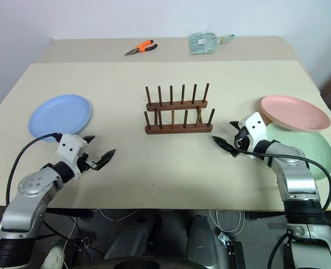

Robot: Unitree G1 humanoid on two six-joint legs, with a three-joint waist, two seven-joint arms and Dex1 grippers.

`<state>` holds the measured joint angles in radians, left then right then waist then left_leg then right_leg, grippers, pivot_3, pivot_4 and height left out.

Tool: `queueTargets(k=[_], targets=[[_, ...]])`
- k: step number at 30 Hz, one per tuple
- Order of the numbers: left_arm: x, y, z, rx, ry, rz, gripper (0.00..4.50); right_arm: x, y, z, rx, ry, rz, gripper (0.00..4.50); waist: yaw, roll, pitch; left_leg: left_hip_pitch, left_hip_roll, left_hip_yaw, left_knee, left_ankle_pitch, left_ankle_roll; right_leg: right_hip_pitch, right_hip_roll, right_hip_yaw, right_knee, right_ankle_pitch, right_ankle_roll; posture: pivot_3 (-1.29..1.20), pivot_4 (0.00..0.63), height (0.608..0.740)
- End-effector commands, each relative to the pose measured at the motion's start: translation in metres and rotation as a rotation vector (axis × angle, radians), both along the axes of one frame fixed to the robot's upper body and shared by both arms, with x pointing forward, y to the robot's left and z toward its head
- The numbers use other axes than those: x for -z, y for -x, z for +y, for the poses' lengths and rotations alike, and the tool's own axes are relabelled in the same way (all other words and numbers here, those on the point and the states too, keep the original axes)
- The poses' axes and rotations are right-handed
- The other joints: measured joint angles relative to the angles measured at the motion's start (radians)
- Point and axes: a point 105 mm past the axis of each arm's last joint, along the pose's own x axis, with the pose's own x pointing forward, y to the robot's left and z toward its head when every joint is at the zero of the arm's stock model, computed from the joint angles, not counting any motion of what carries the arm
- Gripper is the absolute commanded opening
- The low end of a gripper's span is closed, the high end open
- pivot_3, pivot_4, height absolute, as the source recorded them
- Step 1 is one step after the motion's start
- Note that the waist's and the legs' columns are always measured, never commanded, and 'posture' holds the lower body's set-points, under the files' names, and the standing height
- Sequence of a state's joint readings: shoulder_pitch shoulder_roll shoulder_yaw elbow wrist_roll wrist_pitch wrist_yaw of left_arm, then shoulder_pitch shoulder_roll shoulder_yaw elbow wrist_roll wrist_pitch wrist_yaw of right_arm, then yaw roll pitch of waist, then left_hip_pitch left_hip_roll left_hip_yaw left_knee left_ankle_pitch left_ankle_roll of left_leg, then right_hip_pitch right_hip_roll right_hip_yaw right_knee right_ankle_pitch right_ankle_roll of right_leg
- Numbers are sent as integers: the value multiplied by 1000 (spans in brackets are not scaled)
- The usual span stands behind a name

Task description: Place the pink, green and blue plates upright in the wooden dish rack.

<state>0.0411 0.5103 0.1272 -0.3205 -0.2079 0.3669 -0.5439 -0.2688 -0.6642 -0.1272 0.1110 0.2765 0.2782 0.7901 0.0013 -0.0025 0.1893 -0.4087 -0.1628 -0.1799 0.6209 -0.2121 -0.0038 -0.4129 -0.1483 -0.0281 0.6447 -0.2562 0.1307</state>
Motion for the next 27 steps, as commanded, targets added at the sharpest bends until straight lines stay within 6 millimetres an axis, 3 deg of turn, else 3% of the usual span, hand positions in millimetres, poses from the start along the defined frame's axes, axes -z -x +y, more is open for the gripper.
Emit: queueTargets(k=[1, 9, 15, 22, 25, 27], targets=[[-4, -2, -5, 18, -1, -15, 4500, -16, -5, 6, -22, 22, -71, 4455, 4, 0, 0, 0, 0, 0, 0, 0, 0, 0, 0, 0, 0, 0, 0, 0, 150, 739], [2, -5, -20, 84, 20, 6, 4500, -11, -10, 8, -27, 54, -66, 4455, 12, 0, 0, 0, 0, 1, 0, 0, 1, 0, 0, 0, -1, 0, 0, 0, 150, 739], [8, -36, -47, 227, -1, 33, 4500, -13, -2, 13, -25, 28, -66, 4455, 13, -1, 0, 0, 0, 1, 0, 0, 1, 0, 1, 0, -1, 0, 0, 0, 150, 739], [18, -86, -97, 452, -39, 101, 4500, -9, 30, 6, 63, 23, -68, 4455, 27, -2, 0, 0, -1, 1, 2, -1, 2, 1, 1, -1, -1, 0, 1, 0, 150, 739], [26, -93, -117, 542, -41, 146, 4500, -8, 43, 2, 103, 34, -69, 4455, 38, -2, 0, 0, -1, 3, 3, -2, 4, 2, 0, -1, -1, 0, 1, 0, 150, 739], [30, -93, -119, 571, -41, 158, 4500, -7, 47, 2, 123, 34, -71, 4455, 35, -2, 0, 0, -1, 4, 4, -3, 5, 2, 0, -1, -2, 0, 2, 0, 150, 739]])
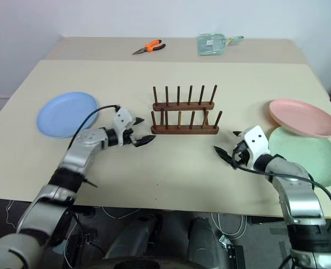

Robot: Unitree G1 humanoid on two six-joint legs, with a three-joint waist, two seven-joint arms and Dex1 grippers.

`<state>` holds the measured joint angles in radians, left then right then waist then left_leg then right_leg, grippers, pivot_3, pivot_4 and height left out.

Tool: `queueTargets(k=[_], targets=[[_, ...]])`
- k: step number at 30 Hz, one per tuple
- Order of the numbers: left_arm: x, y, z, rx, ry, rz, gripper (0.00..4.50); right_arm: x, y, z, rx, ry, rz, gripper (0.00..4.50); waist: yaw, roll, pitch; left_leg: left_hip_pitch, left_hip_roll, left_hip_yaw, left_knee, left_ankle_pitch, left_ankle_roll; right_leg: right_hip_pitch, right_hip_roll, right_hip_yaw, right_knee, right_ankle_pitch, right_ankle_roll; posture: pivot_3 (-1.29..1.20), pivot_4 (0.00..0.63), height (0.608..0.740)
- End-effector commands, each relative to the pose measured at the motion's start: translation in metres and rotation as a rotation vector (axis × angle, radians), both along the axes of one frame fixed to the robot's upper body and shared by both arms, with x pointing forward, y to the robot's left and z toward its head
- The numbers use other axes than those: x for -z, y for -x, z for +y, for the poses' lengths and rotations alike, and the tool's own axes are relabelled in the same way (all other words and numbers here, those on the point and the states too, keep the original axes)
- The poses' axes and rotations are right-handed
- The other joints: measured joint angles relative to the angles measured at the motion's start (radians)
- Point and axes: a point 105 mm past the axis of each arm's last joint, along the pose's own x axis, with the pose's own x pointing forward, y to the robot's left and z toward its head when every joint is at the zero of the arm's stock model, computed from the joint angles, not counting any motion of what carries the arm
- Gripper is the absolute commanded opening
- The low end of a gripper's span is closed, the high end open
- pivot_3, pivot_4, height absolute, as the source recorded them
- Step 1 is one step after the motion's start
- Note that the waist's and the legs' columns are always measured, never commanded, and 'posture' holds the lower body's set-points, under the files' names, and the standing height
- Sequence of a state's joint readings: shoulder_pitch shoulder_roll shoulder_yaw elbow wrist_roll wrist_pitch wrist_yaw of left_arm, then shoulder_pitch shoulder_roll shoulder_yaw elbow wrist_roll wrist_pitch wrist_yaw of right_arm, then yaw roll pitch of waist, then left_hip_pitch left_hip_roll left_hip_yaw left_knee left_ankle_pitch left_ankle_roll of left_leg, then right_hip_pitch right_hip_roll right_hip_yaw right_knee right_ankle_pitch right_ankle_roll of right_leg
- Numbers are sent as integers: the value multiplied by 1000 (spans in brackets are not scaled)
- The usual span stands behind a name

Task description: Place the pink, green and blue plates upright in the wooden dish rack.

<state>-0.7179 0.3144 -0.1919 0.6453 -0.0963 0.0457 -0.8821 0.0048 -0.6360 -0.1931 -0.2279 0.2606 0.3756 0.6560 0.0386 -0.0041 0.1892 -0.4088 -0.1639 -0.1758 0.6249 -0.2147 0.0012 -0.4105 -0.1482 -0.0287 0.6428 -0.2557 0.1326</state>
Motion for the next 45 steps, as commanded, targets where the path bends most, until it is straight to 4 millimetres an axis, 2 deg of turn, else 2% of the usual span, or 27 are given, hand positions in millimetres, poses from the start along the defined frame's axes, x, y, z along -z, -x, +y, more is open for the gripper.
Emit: queueTargets(k=[1, 2, 6, 8, 12, 18, 22, 25, 28, 30, 31, 32, 33, 35, 38, 39, 42, 45], targets=[[27, 7, -4, 60, -44, 69, 3967, -17, 5, -3, 40, -3, -72, 4500, -2, 0, 0, 0, 0, 0, 0, 0, 0, 0, 0, 0, 0, 0, 0, 0, 150, 739], [29, 9, -5, 72, -41, 74, 3622, -16, 6, -4, 47, 3, -71, 4500, -2, 0, 0, 0, 0, 0, 1, -1, 1, 0, 0, 0, 0, 0, 1, 0, 150, 739], [34, 18, -6, 134, -49, 73, 1628, -15, 8, -4, 50, 5, -65, 4500, -1, 0, -1, 0, 0, 0, 3, -1, 1, 2, 0, 0, 0, 0, 1, 0, 150, 739], [35, 24, -5, 170, -53, 63, 773, -14, 7, -4, 43, 10, -59, 4500, -4, 0, -1, 1, 0, 1, 3, -1, 2, 2, 0, 1, 0, 1, 2, 0, 150, 739], [33, 42, -4, 254, -49, 55, 744, -12, 0, -5, 32, 27, -47, 4500, -12, 0, -1, 1, 0, 1, 3, -1, 2, 2, 0, 1, 0, 0, 2, 0, 150, 739], [19, 83, 2, 416, -49, 62, 744, -9, -9, -12, 47, 67, -46, 4500, -27, 0, -1, 1, 0, 1, 2, -2, 3, 2, 0, 2, -1, 0, 2, 0, 150, 739], [21, 89, 17, 405, -103, 83, 2752, -7, -9, -17, 57, 92, -43, 4500, -26, 1, -1, 1, 0, 1, 3, -2, 3, 2, 0, 2, 0, 0, 2, 0, 150, 739], [32, 77, 40, 279, -182, 90, 4327, -3, -5, -23, 52, 123, -24, 4500, -27, 1, -1, 1, 0, 1, 3, -2, 3, 2, 0, 2, 0, 0, 2, 0, 150, 739], [43, 76, 65, 183, -250, 132, 4327, -2, 0, -28, 41, 144, -7, 4500, -29, 1, -3, 2, 0, 1, 3, -2, 3, 2, 0, 3, 0, 0, 2, 0, 150, 739], [47, 84, 79, 157, -271, 175, 4394, -3, 7, -27, 3, 143, 10, 3953, -35, 2, -5, 3, 1, 1, 2, -2, 3, 2, 0, 3, 1, 0, 2, 0, 150, 739], [47, 89, 82, 149, -261, 193, 3757, -4, 11, -25, -19, 140, 19, 3643, -39, 3, -5, 3, 2, 1, 2, -2, 3, 2, 0, 4, 1, 0, 1, 0, 150, 739], [45, 96, 83, 150, -233, 220, 3479, -4, 15, -21, -47, 136, 32, 3195, -45, 4, -6, 4, 3, 2, 1, -2, 3, 2, 1, 4, 1, 0, 1, 0, 150, 739], [42, 103, 82, 161, -206, 239, 2989, -4, 19, -18, -72, 133, 44, 2596, -52, 5, -7, 4, 3, 2, 1, -2, 3, 2, 1, 5, 1, 0, 1, 0, 150, 739], [36, 120, 73, 199, -140, 281, 1998, -2, 28, -6, -139, 116, 74, 1609, -58, 6, -7, 6, 4, 3, -1, -2, 3, 2, 1, 7, 2, -2, 4, 0, 150, 739], [32, 138, 48, 252, -66, 327, 520, 3, 38, 15, -233, 87, 120, 37, -52, 7, -8, 9, 5, 6, -4, -2, 3, 2, 3, 15, 3, -4, 3, 0, 150, 739], [32, 142, 40, 262, -54, 331, 44, 5, 39, 21, -251, 78, 128, 0, -49, 7, -8, 9, 5, 7, -4, -2, 3, 2, 3, 16, 2, -5, 2, 0, 150, 739], [33, 143, 18, 248, 0, 343, 44, 12, 34, 33, -262, 75, 133, 0, -32, 6, -8, 8, 4, 9, -3, -3, 3, 2, 2, 17, 0, -5, 2, 0, 150, 739], [39, 130, 9, 160, -6, 283, 44, 20, 25, 38, -235, 104, 132, 0, -20, 6, -8, 6, 4, 9, -3, -3, 3, 2, 3, 17, -4, -4, 1, 0, 150, 739]])
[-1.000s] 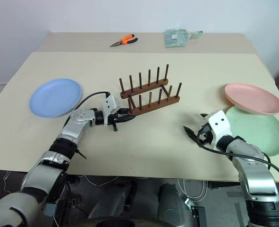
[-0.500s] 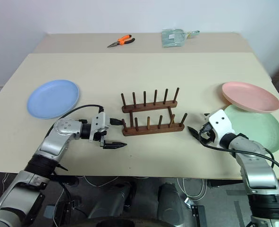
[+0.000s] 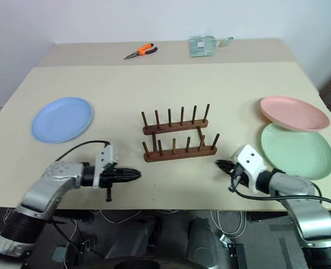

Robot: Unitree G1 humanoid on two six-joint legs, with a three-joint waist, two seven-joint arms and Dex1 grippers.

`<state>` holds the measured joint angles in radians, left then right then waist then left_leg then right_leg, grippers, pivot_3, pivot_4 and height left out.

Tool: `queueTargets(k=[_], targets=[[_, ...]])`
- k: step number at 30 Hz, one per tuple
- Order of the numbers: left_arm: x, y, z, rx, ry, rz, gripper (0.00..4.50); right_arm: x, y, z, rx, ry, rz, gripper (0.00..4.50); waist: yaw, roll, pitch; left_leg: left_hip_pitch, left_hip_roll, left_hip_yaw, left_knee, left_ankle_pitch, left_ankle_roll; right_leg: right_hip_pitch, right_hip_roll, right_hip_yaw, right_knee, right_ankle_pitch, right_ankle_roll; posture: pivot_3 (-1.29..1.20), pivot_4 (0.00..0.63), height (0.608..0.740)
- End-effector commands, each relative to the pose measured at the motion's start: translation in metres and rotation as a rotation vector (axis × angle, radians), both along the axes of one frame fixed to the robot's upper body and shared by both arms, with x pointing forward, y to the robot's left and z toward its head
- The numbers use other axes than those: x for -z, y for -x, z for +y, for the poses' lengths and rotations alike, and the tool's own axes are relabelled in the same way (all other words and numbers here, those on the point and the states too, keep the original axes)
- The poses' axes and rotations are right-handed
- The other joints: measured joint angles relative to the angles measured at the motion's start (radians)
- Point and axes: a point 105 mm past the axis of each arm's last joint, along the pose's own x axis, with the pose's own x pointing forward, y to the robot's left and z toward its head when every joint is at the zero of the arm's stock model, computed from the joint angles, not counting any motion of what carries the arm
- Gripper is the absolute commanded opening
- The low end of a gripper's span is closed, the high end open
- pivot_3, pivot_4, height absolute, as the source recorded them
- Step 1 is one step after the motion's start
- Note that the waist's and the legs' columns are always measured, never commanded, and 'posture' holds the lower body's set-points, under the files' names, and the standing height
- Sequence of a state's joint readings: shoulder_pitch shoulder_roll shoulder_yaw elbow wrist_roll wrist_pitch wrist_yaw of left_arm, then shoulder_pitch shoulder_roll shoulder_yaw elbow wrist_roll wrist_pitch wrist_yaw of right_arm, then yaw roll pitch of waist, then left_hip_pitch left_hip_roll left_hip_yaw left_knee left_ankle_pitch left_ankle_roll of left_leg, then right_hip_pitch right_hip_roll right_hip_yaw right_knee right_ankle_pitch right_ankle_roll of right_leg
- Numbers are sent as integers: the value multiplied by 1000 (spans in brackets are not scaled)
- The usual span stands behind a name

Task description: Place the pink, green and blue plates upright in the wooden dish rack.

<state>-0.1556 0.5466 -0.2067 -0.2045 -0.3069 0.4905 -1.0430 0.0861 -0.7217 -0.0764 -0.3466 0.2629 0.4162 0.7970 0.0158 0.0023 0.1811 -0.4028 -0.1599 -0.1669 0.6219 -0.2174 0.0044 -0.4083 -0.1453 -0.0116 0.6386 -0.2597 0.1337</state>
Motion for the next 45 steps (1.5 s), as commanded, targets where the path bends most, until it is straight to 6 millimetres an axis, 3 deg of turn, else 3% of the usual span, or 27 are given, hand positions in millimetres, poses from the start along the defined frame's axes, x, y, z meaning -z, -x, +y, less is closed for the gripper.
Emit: queueTargets(k=[1, 6, 12, 17, 21, 24, 26, 29, 34, 38, 44, 45], targets=[[13, -11, -9, -86, -46, -46, 44, 2, -10, 3, 25, 44, -33, 0, 8, 0, 0, -1, 0, 0, 0, 0, 0, 0, 0, 0, -1, 1, 0, 0, 150, 739], [23, -52, 0, -355, -94, -164, 44, 9, -30, 5, 82, 112, -94, 0, 23, -3, -3, 0, 2, 0, 1, -2, -2, 3, 6, 0, -7, 6, -4, 0, 150, 739], [24, -78, 15, -530, -103, -211, 44, 9, -59, 11, 149, 131, -174, 0, 8, -5, -5, 11, 6, 1, -1, -2, -3, 11, 11, 5, -8, 8, -4, 0, 150, 739], [19, -91, 22, -592, -85, -223, 44, 5, -72, 11, 180, 139, -211, 0, -5, -5, -6, 12, 6, 1, -1, -2, -3, 10, 13, 5, -8, 8, -3, 0, 150, 739], [17, -92, 21, -582, -73, -226, 44, 1, -71, 8, 168, 131, -202, 0, -5, -5, -6, 12, 6, 1, -1, -2, -3, 10, 13, 5, -8, 10, -1, 0, 150, 739], [15, -87, 18, -552, -62, -226, 0, -15, -64, 0, 140, 110, -213, 779, -3, -5, -6, 11, 6, 1, -2, -2, -3, 10, 13, 5, -8, 10, -1, 0, 150, 739], [9, -79, 13, -501, -23, -221, 0, -47, -56, -27, 149, 165, -268, 1798, -3, -4, -5, 11, 6, 1, -2, -2, -3, 9, 12, 5, -9, 9, 0, 0, 150, 739], [-6, -64, -1, -398, 60, -228, 0, -79, -47, -51, 158, 263, -333, 3344, -6, -4, -5, 6, 4, 4, -4, -1, -1, 3, 11, 7, -9, 10, 0, 0, 150, 739], [-38, -49, -32, -271, 214, -240, 0, -101, -52, -92, 231, 526, -391, 3344, -1, -6, -4, 5, 6, 5, -6, -1, 0, 0, 12, 7, -9, 11, -2, 0, 150, 739], [-55, -39, -53, -183, 268, -267, 0, -91, -62, -128, 295, 770, -379, 3344, -1, -6, -3, 2, 6, 6, -4, -1, 0, -1, 11, 7, -10, 12, -3, 0, 150, 739], [-61, -30, -60, -144, 292, -279, 0, -73, -77, -172, 386, 977, -370, 3344, -6, -6, -3, -1, 6, 9, -4, -1, 0, -5, 11, 8, -9, 12, -3, 0, 150, 739], [-60, -28, -59, -143, 290, -279, 0, -70, -79, -174, 386, 989, -370, 3112, -4, -6, -3, -1, 6, 9, -4, -1, 0, -5, 11, 8, -9, 12, -3, 0, 150, 739]])
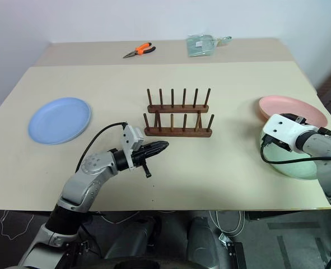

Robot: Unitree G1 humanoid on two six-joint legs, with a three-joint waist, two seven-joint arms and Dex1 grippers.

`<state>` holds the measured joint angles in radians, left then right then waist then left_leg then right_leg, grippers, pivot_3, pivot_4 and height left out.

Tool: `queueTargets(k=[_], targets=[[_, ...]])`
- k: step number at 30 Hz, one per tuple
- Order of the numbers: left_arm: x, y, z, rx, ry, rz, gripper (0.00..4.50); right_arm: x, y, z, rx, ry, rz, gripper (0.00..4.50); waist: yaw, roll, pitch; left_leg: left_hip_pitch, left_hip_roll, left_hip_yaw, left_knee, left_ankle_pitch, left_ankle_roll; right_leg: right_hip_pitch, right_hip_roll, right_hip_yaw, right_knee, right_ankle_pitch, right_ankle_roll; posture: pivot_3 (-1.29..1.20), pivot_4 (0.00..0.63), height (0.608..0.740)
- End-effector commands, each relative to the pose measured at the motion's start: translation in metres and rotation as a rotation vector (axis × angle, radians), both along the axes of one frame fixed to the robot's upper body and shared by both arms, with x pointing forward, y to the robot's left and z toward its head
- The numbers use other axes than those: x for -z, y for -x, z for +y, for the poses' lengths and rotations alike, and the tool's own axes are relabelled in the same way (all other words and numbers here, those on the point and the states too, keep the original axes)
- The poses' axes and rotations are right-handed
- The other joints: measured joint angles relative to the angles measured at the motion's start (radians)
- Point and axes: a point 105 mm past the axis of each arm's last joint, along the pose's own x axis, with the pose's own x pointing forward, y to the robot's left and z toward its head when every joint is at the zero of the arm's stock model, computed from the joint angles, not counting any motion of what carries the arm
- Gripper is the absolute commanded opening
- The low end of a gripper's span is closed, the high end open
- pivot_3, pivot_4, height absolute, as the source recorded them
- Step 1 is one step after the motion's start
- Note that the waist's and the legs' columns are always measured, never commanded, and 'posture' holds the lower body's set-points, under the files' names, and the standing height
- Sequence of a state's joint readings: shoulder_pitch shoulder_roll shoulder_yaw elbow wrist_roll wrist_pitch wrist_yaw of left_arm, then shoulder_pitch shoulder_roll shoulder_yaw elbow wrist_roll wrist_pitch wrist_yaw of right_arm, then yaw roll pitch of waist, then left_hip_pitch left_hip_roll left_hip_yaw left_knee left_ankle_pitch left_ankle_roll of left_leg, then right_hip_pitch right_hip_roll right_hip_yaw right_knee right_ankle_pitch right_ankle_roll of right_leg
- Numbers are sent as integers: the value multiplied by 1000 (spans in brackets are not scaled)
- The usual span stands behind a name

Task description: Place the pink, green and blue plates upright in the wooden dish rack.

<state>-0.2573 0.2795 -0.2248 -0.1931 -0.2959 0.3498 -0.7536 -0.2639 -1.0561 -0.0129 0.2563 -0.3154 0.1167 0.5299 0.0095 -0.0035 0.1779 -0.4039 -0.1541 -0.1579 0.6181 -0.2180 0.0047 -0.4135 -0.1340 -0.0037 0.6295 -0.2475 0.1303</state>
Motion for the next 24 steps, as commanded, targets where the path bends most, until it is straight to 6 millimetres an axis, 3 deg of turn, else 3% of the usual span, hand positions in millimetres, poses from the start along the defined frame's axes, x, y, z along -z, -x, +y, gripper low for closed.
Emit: queueTargets(k=[1, 2, 7, 12, 14, 16, 18, 20, 22, 24], targets=[[-9, 10, -3, 30, 19, -29, 0, -6, -7, -11, 6, 92, -44, 2846, 2, 0, 0, 0, 0, 0, 0, 0, 0, 0, 0, 0, 0, 0, 0, 0, 150, 739], [-8, 11, -1, 26, 15, -27, 0, -6, -9, -11, 0, 101, -48, 2606, 3, 0, 0, 0, 0, 0, 0, 0, 0, 0, 0, 0, 0, 0, 0, 0, 150, 739], [-5, 14, 4, 9, 5, -20, 0, -16, -15, -5, -28, 135, -90, 109, 3, 1, 0, -1, 0, 0, 0, 0, 0, 0, 0, 1, 0, 0, 0, 0, 150, 739], [-5, 13, 11, -16, 3, -25, 0, -52, -13, 11, -87, 169, -186, 41, 4, 2, 0, -1, 0, 0, 0, 0, 0, 0, 0, 1, 0, 0, 0, 0, 150, 739], [-5, 9, 16, -41, 3, -30, 0, -72, -13, 29, -143, 121, -264, 41, 3, 3, 1, -1, 0, 0, 0, 0, 0, -1, 0, 1, 0, 0, 0, 0, 150, 739], [-6, 3, 23, -78, 5, -40, 0, -97, -12, 62, -241, -77, -377, 41, 1, 2, 1, -1, 0, 0, 0, 0, 0, -1, 0, 1, 0, 0, 0, 0, 150, 739], [-8, -5, 29, -116, 10, -53, 0, -127, -5, 110, -379, -524, -504, 41, -6, 1, 2, -1, 2, 0, -1, 0, 0, -1, 1, 1, 0, 1, 0, 0, 150, 739], [-8, -10, 33, -144, 0, -74, 0, -147, 11, 150, -519, -993, -503, 41, -5, 1, 2, -1, 5, 0, 0, 0, 0, -1, 3, 1, 0, 2, -3, 0, 150, 739], [-8, -13, 36, -154, -15, -93, 0, -156, 20, 170, -559, -1293, -493, 41, 2, 1, 2, -1, 6, -3, 0, 1, -1, -1, 5, 1, 0, 2, -3, 0, 150, 739], [-8, -13, 37, -159, -14, -97, 0, -154, 22, 179, -518, -1460, -479, 41, 11, 0, 2, -2, 6, -4, 0, 1, -1, -2, 6, 1, 0, 2, -4, 0, 150, 739]])
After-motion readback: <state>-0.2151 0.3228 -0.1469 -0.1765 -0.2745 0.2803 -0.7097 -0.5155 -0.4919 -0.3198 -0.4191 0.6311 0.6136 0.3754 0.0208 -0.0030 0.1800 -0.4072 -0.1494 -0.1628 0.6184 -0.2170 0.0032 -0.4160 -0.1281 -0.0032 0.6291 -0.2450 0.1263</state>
